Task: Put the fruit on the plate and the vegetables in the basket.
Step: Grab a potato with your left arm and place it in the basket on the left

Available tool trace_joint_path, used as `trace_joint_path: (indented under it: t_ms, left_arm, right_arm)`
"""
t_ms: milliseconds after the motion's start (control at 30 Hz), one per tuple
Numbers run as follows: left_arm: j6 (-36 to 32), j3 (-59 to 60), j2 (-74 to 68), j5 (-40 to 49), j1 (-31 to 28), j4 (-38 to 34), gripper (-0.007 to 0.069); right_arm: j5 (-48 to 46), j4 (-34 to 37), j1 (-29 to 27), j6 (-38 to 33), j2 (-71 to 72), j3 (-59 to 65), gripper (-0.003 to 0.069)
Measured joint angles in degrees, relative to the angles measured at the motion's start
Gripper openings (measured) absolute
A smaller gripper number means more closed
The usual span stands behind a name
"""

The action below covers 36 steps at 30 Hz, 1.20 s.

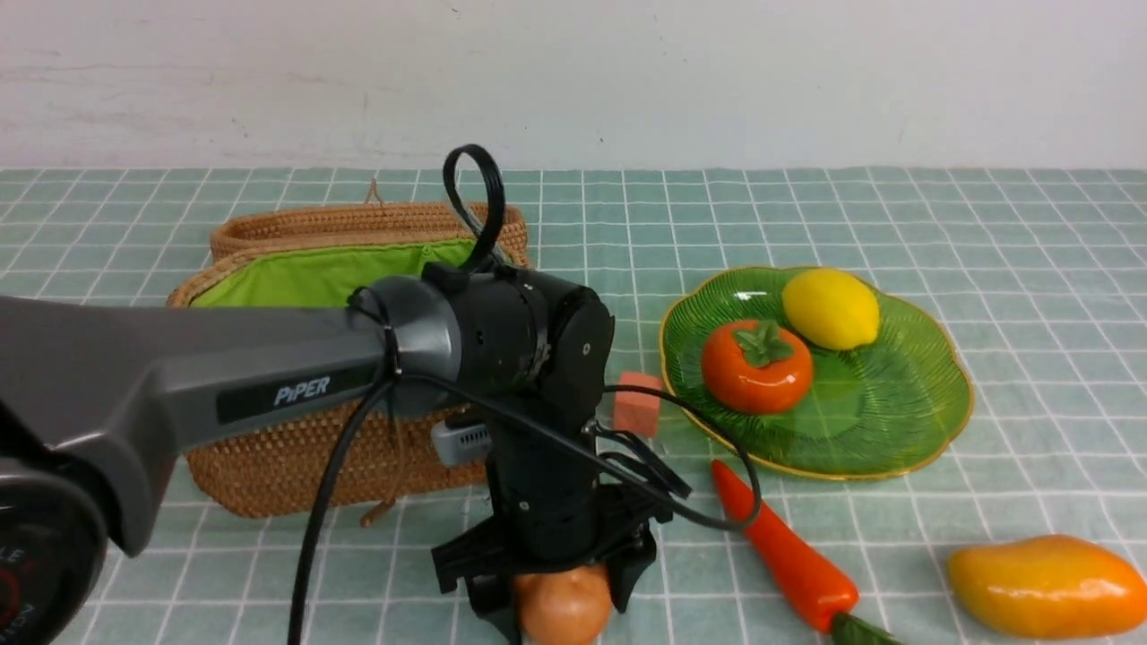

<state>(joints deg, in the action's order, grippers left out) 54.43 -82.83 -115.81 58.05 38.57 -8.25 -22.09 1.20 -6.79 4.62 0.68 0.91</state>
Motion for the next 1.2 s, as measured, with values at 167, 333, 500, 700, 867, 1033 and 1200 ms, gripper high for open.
trace_joint_path:
  t_ms: [167,333,500,700,867,1033,1200]
  left_arm:
    - [-4.76,0.00,4.94,2.03,0.00,0.84,0.0596]
    - [-7.47,0.00,15.19,7.09,0.00,8.81,0.0596]
    - [-4.41,0.00,25.90,9.82,0.00,30.60,0.0596]
    - [4.92,-3.23,27.95,7.87,-3.71,46.51,0.0596]
    - [2.88,-7.61,22.88,5.29,-11.66,42.55,0.0596]
    - [0.63,-9.81,17.73,1.40,-15.98,35.63,0.0598]
    - [0.17,-9.99,14.58,-0.92,-16.29,32.08,0.0668]
  right_arm:
    - [0.00,0.00,0.00,0.00,0.00,0.00,0.0244]
    - [0.00,0.00,0.00,0.00,0.00,0.00,0.0244]
    - [0.00,0.00,0.00,0.00,0.00,0.00,0.0244]
    - [0.00,0.00,0.00,0.00,0.00,0.00,0.0244]
    - [0.00,0.00,0.00,0.00,0.00,0.00,0.0244]
    - [0.00,0.00,0.00,0.00,0.00,0.00,0.0244]
    - [0.00,0.00,0.00,0.00,0.00,0.00,0.0244]
